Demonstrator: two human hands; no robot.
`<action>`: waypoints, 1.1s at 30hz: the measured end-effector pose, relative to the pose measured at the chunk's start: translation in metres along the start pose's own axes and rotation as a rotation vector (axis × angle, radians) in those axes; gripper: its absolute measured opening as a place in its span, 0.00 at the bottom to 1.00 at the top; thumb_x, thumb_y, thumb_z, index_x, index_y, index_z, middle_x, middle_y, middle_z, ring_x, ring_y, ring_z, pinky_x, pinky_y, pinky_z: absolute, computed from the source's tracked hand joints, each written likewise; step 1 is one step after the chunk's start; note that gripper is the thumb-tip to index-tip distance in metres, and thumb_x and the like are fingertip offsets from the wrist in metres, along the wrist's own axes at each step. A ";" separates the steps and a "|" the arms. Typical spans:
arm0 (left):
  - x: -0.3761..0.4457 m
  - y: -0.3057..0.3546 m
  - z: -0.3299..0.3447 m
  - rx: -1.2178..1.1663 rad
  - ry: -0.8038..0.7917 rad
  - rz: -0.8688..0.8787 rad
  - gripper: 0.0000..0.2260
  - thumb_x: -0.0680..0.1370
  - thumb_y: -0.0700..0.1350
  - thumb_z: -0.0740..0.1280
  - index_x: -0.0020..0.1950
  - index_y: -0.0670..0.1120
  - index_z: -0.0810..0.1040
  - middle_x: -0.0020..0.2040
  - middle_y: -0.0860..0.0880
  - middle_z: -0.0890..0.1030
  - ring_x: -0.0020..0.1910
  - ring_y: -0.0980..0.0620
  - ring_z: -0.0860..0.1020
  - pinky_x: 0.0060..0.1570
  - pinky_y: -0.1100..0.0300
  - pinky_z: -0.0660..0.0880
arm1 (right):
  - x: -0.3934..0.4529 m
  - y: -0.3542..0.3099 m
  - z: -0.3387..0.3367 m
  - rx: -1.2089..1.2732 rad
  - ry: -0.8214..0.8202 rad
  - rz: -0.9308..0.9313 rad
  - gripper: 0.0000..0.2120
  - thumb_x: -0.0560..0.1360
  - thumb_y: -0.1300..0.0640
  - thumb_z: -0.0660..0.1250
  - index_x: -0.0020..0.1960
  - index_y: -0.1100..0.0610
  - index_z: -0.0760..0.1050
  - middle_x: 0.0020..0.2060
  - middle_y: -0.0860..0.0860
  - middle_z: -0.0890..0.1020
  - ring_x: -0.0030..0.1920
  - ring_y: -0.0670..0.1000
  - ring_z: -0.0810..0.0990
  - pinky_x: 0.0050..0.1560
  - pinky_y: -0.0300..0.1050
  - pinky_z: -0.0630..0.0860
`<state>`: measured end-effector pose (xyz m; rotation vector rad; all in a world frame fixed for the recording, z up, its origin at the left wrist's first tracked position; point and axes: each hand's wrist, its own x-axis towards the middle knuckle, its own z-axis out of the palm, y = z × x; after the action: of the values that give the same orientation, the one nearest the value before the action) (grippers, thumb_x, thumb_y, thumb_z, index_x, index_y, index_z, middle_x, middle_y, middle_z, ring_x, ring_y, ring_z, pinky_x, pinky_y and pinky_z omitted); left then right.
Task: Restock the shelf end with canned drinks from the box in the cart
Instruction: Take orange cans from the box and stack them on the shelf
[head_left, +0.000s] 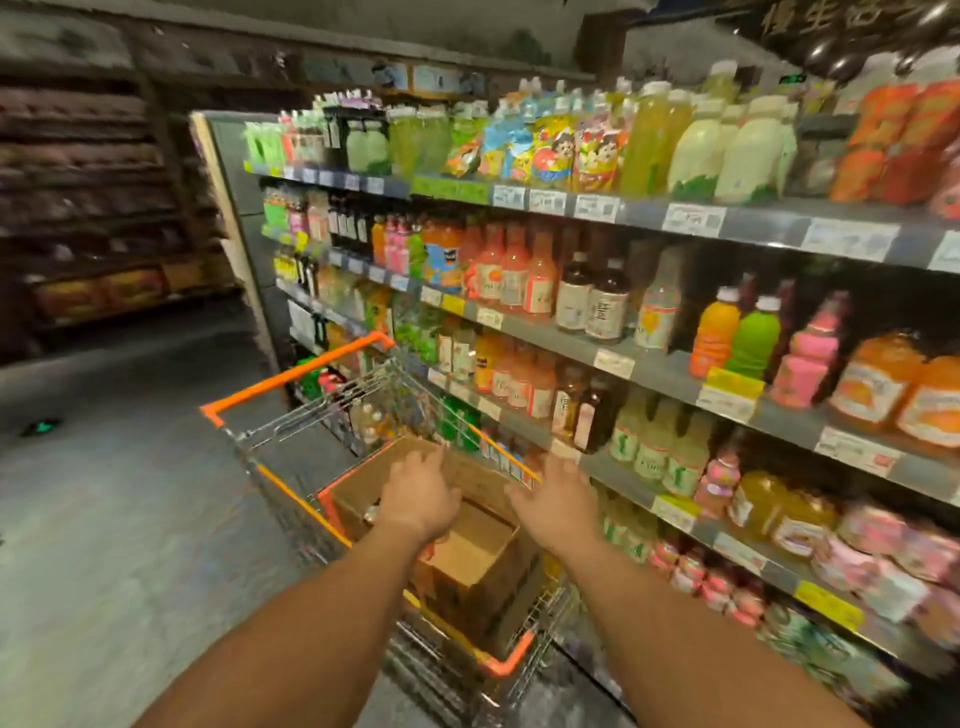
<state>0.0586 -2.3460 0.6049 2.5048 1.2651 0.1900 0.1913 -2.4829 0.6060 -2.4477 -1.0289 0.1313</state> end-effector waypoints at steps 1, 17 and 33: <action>-0.009 -0.017 0.010 -0.009 -0.014 -0.043 0.27 0.79 0.57 0.61 0.76 0.49 0.64 0.71 0.43 0.69 0.69 0.39 0.67 0.68 0.45 0.67 | -0.007 -0.002 0.015 0.020 -0.033 0.025 0.34 0.72 0.34 0.61 0.69 0.55 0.67 0.64 0.56 0.73 0.65 0.59 0.71 0.64 0.54 0.69; 0.024 -0.072 0.097 -0.138 -0.127 -0.210 0.28 0.78 0.53 0.62 0.77 0.50 0.62 0.70 0.45 0.70 0.67 0.42 0.69 0.68 0.49 0.68 | 0.033 0.002 0.115 -0.011 -0.168 -0.022 0.37 0.74 0.34 0.59 0.75 0.54 0.60 0.70 0.53 0.69 0.68 0.56 0.69 0.67 0.54 0.69; 0.197 -0.105 0.206 -0.490 -0.074 -0.760 0.20 0.77 0.46 0.67 0.68 0.46 0.73 0.61 0.43 0.76 0.64 0.44 0.72 0.67 0.57 0.68 | 0.240 0.024 0.283 0.009 -0.652 -0.221 0.26 0.72 0.51 0.70 0.67 0.62 0.71 0.60 0.60 0.77 0.62 0.60 0.74 0.64 0.52 0.70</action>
<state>0.1504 -2.1769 0.3700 1.4963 1.7739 0.1859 0.3028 -2.2199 0.3685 -2.2998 -1.5440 0.8985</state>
